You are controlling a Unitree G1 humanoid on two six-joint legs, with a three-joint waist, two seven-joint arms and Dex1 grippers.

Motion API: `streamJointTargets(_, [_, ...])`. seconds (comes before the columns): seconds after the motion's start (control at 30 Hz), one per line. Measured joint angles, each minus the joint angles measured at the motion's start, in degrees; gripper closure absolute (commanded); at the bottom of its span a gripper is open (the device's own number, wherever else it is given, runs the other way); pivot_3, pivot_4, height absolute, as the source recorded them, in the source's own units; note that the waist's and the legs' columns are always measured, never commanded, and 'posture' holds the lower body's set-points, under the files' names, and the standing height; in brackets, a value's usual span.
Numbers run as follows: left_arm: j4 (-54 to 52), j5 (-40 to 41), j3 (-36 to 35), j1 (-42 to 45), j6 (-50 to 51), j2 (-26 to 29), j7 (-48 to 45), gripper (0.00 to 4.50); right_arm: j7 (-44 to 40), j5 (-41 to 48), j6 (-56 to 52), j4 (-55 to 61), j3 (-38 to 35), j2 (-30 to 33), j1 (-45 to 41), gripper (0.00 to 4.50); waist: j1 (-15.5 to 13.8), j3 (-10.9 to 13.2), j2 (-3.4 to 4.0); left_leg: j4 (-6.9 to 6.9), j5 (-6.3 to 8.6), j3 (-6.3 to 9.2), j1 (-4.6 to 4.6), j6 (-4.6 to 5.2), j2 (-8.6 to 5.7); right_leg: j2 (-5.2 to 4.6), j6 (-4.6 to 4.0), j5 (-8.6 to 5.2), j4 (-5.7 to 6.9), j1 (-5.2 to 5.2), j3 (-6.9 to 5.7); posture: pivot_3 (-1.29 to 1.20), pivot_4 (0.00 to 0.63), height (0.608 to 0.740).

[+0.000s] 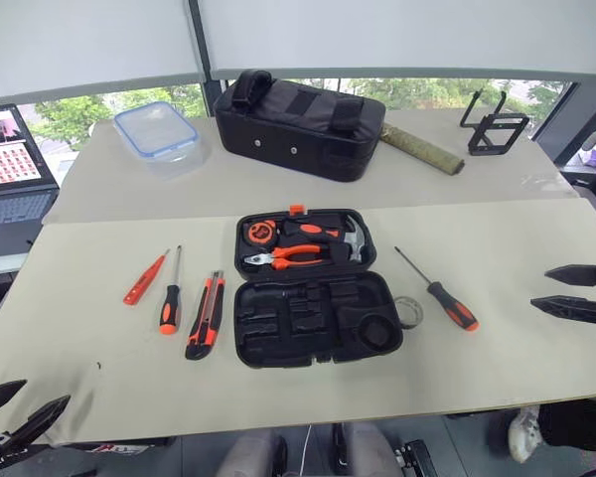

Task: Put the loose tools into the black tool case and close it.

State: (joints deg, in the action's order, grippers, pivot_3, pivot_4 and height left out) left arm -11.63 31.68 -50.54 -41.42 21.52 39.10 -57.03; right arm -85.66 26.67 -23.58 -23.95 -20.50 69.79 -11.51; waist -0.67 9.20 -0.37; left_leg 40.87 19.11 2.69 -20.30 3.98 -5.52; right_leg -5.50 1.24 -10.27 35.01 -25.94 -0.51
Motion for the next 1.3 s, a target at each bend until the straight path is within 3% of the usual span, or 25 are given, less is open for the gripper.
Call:
streamJointTargets(0.07, [0.0,0.0,0.0,0.1,0.0,0.0,0.0,0.13,0.0,0.0,0.0,0.0,0.0,0.0,0.1,0.00,0.0,0.0,0.00,0.00,0.00,0.00,0.00,0.00,0.00,0.00,0.00,0.00,0.00,0.00,0.00,0.00,0.150,0.714])
streamJointTargets(0.17, [-9.9,5.8,0.9,5.2,10.3,0.5,8.2,0.13,3.3,0.9,0.3,5.7,-2.6,-3.7,1.0,0.00,-0.5,0.0,-0.05,0.13,0.07,0.09,-0.02,-0.13,0.01,-0.01,0.00,0.03,0.03,0.11,-0.04,0.00,0.150,0.714])
streamJointTargets(0.33, [-24.9,14.3,7.3,20.2,26.5,5.9,24.9,0.13,8.8,5.5,-3.1,23.1,-3.8,-7.3,1.9,0.00,-0.7,-0.1,0.07,0.13,-0.01,0.10,0.06,-0.34,0.01,0.14,-0.02,0.11,0.13,0.08,-0.03,0.00,0.150,0.714])
streamJointTargets(0.4, [-25.5,17.2,11.8,29.0,34.9,6.1,33.7,0.13,11.6,7.9,-5.7,29.7,-3.8,-8.9,1.9,0.00,-0.6,-0.1,0.06,0.10,-0.17,0.09,0.01,-0.17,0.01,0.20,-0.05,0.12,0.23,-0.10,-0.07,0.00,0.150,0.714])
streamJointTargets(0.57, [-23.5,18.7,19.0,40.4,47.6,5.8,44.8,0.13,15.5,11.9,-9.5,38.7,-2.2,-10.3,-0.6,0.00,0.2,-0.1,0.06,0.07,-0.21,0.03,0.03,-0.20,0.01,0.27,-0.08,0.13,0.28,-0.21,-0.11,0.00,0.150,0.714])
streamJointTargets(0.97, [-19.3,13.2,29.5,46.5,55.5,-2.7,53.6,0.13,20.2,15.2,-11.5,47.9,8.9,-13.9,-10.6,0.00,-0.6,-0.1,-0.11,0.10,-0.24,0.08,0.00,-0.24,-0.01,0.23,-0.10,0.14,0.19,-0.18,-0.15,0.00,0.150,0.714])
streamJointTargets(1.1, [-19.0,11.0,29.7,47.2,56.0,-3.9,54.4,1.09,20.2,15.2,-11.6,48.3,10.1,-14.0,-10.8,0.00,-0.6,-0.1,-0.10,0.08,-0.26,0.07,0.02,-0.28,-0.01,0.23,-0.11,0.14,0.23,-0.19,-0.14,0.00,0.150,0.714])
streamJointTargets(1.3, [-18.5,8.5,28.7,47.0,55.9,-5.2,54.0,3.38,20.1,15.2,-11.6,48.3,10.8,-14.1,-12.2,0.00,-0.6,-0.1,-0.10,0.09,-0.28,0.08,0.03,-0.31,-0.01,0.22,-0.13,0.15,0.23,-0.17,-0.13,0.00,0.150,0.714])
